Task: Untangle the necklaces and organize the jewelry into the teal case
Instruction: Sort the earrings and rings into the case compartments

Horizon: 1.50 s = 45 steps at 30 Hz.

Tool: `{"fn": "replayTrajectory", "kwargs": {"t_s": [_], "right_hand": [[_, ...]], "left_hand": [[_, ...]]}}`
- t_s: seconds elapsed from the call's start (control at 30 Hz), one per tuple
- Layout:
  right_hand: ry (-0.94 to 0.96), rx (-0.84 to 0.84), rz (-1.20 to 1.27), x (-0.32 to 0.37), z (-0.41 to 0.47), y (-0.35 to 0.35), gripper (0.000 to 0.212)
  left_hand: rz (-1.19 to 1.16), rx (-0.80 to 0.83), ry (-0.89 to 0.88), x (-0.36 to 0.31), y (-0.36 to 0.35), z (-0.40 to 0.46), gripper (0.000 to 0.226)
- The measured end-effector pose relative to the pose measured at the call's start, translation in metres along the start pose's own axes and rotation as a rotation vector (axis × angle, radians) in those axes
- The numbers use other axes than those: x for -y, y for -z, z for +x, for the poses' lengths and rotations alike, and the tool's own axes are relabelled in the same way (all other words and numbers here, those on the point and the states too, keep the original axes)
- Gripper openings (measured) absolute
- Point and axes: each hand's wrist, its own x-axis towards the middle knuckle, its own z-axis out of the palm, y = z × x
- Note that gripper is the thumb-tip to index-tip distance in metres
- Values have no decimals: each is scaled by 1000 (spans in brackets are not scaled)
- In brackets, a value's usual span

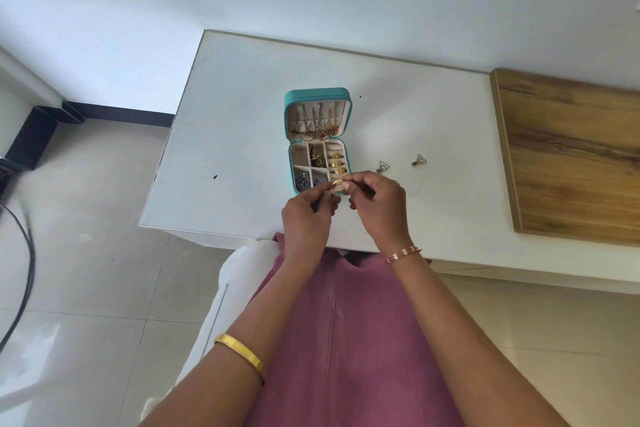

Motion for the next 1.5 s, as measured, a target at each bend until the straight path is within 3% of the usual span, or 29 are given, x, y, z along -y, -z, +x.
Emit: {"fn": "replayTrajectory", "kwargs": {"t_s": [0.13, 0.27, 0.37, 0.47, 1.0, 1.33, 1.5], "right_hand": [[92, -84, -133, -1, 18, 3, 15], [283, 45, -477, -11, 35, 0, 19], [382, 136, -656, -16, 40, -2, 15], [462, 115, -751, -19, 42, -4, 17], [609, 179, -820, -16, 41, -10, 23], [472, 120, -661, -21, 38, -10, 14], [543, 83, -725, -26, 25, -7, 15]], "left_hand": [[110, -90, -110, 1, 3, 3, 27], [244, -234, -295, 13, 12, 5, 27], [268, -254, -300, 22, 15, 10, 30], [239, -235, -220, 24, 15, 14, 30], [244, -256, -129, 29, 18, 20, 30], [207, -255, -131, 29, 18, 20, 31], [199, -252, -130, 30, 18, 20, 31]]}}
